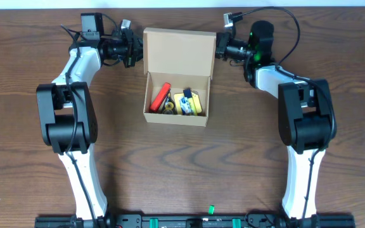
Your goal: Pack container
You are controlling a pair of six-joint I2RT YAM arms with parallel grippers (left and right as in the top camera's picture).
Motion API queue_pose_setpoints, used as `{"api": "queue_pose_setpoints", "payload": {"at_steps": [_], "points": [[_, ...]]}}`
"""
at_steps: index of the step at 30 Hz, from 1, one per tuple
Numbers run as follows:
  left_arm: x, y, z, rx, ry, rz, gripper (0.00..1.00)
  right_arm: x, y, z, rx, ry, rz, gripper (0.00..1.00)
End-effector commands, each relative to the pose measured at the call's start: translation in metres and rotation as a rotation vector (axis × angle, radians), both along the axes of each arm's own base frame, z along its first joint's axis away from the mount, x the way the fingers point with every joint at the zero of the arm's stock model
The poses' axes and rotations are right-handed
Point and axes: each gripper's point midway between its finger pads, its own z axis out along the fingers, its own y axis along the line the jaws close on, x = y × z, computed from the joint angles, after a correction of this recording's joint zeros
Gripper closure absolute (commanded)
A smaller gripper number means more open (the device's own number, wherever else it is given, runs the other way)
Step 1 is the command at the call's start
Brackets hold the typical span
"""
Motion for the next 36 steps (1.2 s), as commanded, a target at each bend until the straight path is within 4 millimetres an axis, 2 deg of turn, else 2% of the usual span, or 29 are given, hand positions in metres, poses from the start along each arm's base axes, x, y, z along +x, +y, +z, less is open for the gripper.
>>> {"api": "queue_pose_setpoints", "payload": {"at_steps": [1,9,29,33,36], "points": [[0.002,0.003,0.026,-0.011,-0.081,-0.016,0.95,-0.011,0.007,0.005,0.008,-0.04,0.085,0.99],[0.005,0.019,0.027,-0.016,-0.082,0.01,0.95,-0.025,0.011,0.019,0.032,-0.103,0.169,0.99],[0.007,0.021,0.029,-0.011,-0.099,0.012,0.95,-0.07,0.022,0.05,0.076,-0.206,0.407,0.98],[0.014,0.027,0.033,0.07,-0.099,0.045,0.95,-0.067,0.019,0.055,0.077,-0.226,0.4,0.98],[0.007,0.04,0.027,0.302,-0.071,0.05,0.95,-0.062,0.016,0.065,0.075,-0.258,0.395,0.98]]}}
